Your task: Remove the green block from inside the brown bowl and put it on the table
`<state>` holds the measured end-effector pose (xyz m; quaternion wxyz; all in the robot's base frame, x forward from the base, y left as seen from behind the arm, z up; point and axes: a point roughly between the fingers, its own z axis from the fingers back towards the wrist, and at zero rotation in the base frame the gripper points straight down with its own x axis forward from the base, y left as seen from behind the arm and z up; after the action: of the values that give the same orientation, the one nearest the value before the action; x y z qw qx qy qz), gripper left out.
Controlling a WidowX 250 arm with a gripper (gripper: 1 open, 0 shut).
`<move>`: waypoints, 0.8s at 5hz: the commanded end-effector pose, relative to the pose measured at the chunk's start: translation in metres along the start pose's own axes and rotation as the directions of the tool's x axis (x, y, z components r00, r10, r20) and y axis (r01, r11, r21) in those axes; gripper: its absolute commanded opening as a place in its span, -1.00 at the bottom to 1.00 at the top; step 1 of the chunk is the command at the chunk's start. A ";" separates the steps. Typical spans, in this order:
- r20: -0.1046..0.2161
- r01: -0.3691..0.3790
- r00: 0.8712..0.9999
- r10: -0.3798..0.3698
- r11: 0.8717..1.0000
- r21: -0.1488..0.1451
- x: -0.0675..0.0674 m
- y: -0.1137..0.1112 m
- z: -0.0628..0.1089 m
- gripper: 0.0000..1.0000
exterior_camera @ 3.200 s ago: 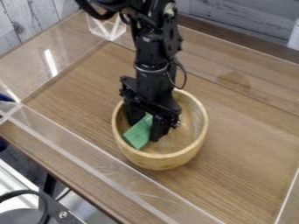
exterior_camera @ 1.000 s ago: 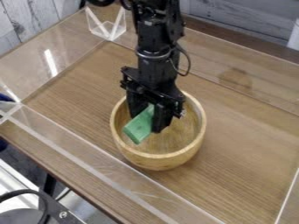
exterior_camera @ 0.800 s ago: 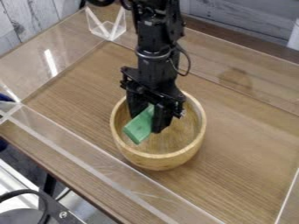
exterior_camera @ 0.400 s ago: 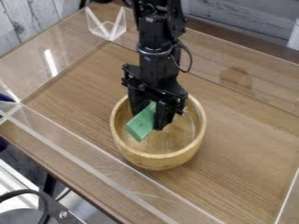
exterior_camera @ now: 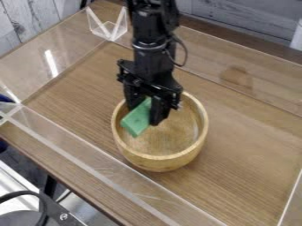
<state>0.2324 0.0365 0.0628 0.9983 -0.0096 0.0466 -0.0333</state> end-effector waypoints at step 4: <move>0.067 -0.047 0.997 0.045 0.999 0.026 0.003 0.054 0.000 -1.00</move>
<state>0.2340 0.0853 0.0525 0.9995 -0.0035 0.0298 -0.0140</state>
